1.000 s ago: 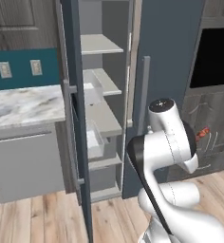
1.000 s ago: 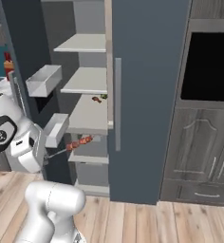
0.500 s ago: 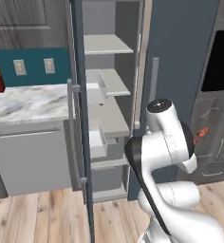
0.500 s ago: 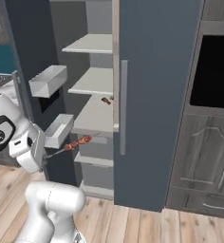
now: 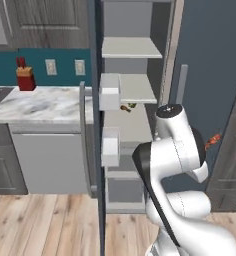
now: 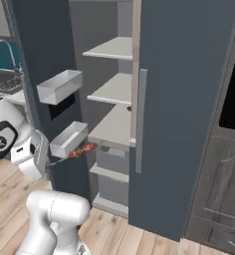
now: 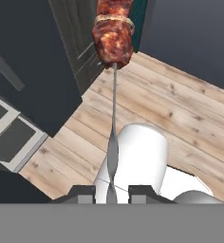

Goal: Store the kebab skewer in the freezer for long-term storage. Close the freezer door after placing the cooked food.

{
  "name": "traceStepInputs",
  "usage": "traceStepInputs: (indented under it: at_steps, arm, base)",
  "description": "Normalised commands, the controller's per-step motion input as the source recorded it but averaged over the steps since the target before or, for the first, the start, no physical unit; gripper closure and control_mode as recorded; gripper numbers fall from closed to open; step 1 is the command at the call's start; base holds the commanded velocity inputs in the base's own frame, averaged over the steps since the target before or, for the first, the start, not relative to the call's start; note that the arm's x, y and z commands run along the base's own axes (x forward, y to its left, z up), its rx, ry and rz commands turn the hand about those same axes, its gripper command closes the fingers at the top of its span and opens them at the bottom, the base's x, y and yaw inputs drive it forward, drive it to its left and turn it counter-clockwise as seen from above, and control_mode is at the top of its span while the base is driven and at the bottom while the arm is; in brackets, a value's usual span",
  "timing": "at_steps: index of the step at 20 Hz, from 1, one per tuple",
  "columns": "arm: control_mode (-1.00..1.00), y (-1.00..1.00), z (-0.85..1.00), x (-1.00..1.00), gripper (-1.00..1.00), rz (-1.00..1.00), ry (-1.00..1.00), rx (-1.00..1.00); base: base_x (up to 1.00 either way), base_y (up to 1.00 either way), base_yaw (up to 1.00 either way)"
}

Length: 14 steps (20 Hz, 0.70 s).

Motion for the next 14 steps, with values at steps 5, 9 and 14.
traceStepInputs:
  at_steps: [5,9,14]
  arm:
    - [1.0,0.0,0.0,0.0,1.0,0.0,0.0,0.0]
    - [1.0,0.0,0.0,0.0,1.0,0.0,0.0,0.0]
    - [1.0,0.0,0.0,0.0,1.0,0.0,0.0,0.0]
  base:
    - [0.34,-0.16,0.38]
    - [0.29,-0.45,0.36]
    - [0.05,-0.56,0.25]
